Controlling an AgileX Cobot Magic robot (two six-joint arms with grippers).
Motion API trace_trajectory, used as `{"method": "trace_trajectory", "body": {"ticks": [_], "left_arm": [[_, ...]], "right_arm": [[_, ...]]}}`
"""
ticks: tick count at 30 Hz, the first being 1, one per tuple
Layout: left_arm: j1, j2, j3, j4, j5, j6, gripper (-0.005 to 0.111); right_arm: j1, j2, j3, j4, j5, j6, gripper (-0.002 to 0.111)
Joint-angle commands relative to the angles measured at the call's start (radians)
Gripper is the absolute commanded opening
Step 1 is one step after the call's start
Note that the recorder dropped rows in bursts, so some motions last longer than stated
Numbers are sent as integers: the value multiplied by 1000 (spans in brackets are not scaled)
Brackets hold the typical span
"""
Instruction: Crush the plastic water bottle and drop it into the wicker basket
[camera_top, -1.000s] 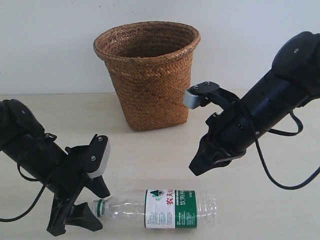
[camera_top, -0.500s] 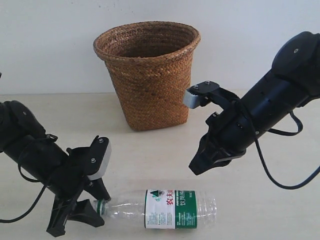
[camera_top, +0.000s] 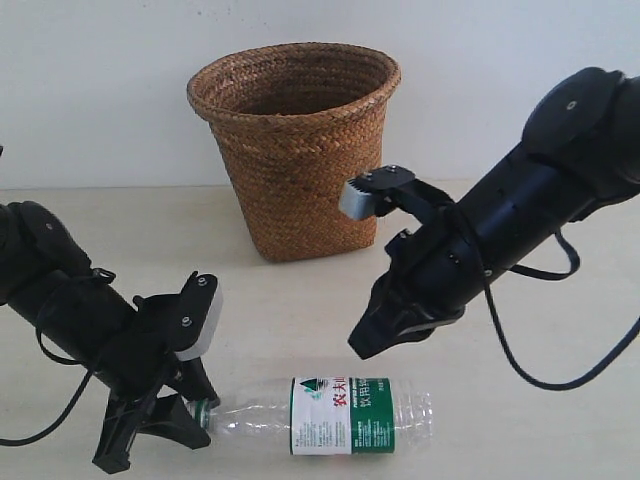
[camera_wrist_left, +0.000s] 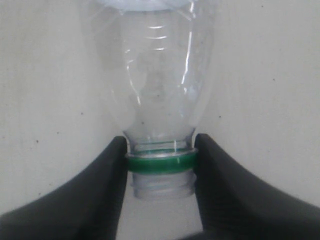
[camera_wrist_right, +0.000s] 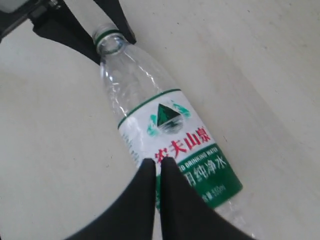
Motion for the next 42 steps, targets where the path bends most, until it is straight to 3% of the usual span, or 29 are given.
{"method": "trace_trajectory", "body": {"ticks": [1, 5, 16, 42], "left_arm": [[-5, 3, -4, -7, 10, -7, 4], [-5, 3, -4, -5, 16, -7, 4], [-5, 3, -4, 7, 12, -31, 4], [-5, 3, -4, 7, 19, -38, 4]], "right_arm": [[87, -2, -4, 12, -111, -1, 0], [135, 0, -19, 7, -212, 11, 0], [138, 62, -46, -31, -109, 133, 0], [196, 177, -46, -40, -205, 151, 0]]}}
